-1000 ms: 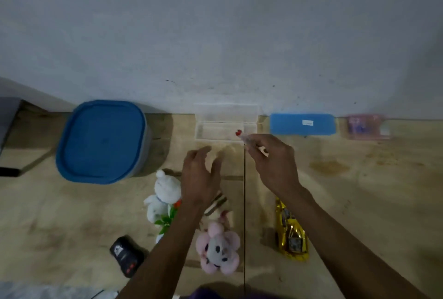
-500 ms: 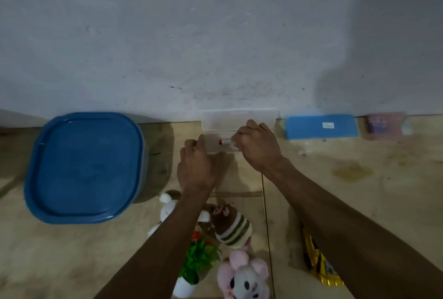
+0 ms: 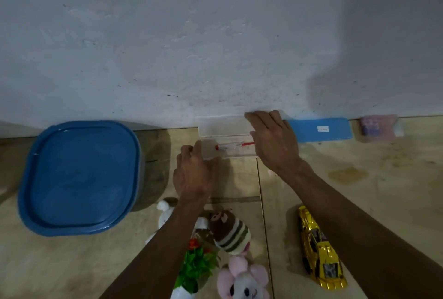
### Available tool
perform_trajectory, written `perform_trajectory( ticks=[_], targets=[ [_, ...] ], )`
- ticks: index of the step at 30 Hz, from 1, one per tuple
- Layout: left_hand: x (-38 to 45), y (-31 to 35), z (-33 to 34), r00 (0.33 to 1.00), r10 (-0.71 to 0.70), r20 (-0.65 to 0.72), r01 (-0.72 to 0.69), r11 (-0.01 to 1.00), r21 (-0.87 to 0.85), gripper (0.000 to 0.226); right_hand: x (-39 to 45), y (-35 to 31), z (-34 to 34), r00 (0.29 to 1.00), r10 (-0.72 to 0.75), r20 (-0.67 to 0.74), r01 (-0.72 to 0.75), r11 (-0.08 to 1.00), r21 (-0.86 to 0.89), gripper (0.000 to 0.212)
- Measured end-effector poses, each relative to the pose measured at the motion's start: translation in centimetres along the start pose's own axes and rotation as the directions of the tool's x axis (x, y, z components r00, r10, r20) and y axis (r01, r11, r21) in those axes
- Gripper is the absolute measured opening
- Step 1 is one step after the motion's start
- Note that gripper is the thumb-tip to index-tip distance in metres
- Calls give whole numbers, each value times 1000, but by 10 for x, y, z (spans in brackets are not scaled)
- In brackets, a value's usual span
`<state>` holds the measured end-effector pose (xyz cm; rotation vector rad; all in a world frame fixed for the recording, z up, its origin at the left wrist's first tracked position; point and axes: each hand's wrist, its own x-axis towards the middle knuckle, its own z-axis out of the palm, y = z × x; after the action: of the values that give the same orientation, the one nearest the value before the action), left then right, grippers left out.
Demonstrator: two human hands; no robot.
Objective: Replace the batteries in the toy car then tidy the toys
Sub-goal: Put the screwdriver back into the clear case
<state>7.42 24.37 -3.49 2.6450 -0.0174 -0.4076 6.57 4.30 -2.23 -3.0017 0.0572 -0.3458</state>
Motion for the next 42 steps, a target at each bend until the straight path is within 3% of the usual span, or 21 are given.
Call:
perform_trajectory(
  ticks=[11,14,16,20,22,29,33,42],
  targets=[
    [-1,1,2,1000,15,-22,-16,1000,-26,53,1,13,-1,993,-115,-4,115,984,139,31],
    [-8,5,-2,992,-107,-62,98,987,-124,76,-9,13,-1,986,-165,-13,165,980,109,30],
    [-12,7,-4,988,-83,-128,73,995,-74,84,-21,13,2,980,-201,-5,201,974,105,30],
    [-8,0,3,969,209,-134,-178,961,213,66,-43,12,17,975,-222,28,217,970,112,37],
    [-2,0,7,952,289,-104,-248,923,293,54,-47,15,22,978,-208,19,205,973,107,34],
    [20,-1,3,933,340,-121,-276,889,366,40,-39,20,32,993,-96,-63,99,993,57,26],
    [31,-3,0,950,297,-92,-251,907,339,36,-29,14,36,992,-78,-96,85,994,66,22],
    [40,1,-8,957,290,0,-272,896,350,40,-29,11,44,999,-25,-32,27,997,67,23]
  ],
)
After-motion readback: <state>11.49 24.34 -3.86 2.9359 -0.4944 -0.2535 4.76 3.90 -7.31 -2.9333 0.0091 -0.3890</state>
